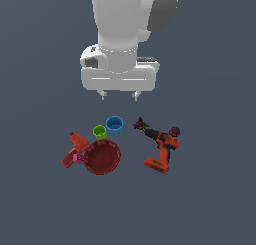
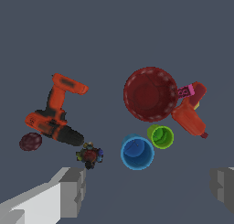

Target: Pick up a designated object from a clutter of objects.

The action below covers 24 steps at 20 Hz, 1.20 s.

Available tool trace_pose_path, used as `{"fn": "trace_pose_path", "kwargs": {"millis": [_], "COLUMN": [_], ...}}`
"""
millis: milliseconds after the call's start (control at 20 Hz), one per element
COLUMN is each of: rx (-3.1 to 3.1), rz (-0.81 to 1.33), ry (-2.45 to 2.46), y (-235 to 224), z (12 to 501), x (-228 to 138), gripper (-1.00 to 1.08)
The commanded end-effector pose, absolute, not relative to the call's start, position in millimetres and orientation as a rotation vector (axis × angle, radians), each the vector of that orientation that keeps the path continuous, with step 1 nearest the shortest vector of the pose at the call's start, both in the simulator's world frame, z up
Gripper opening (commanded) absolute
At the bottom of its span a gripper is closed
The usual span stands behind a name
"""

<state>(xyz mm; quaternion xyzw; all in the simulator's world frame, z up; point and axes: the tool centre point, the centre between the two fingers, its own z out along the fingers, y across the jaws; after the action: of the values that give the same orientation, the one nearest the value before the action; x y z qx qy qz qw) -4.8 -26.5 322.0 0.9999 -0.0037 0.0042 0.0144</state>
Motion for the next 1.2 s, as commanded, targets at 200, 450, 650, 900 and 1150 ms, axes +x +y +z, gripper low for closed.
{"fn": "trace_pose_path", "kwargs": {"millis": [200,450,650,900,1150], "rx": [3.108,3.096,3.098,3.100,3.105], "rz": [0.024,0.045,0.043,0.041,0.035], "ry": [-0.028,-0.062,-0.057,-0.032,0.020], "y": [-36.1,-54.8,-54.0,-60.1,-72.3], "z": [327.6,339.2,337.6,329.8,312.6], "x": [-3.2,-1.0,-0.5,6.4,19.8], "gripper": [1.00,1.00,1.00,1.00,1.00]}}
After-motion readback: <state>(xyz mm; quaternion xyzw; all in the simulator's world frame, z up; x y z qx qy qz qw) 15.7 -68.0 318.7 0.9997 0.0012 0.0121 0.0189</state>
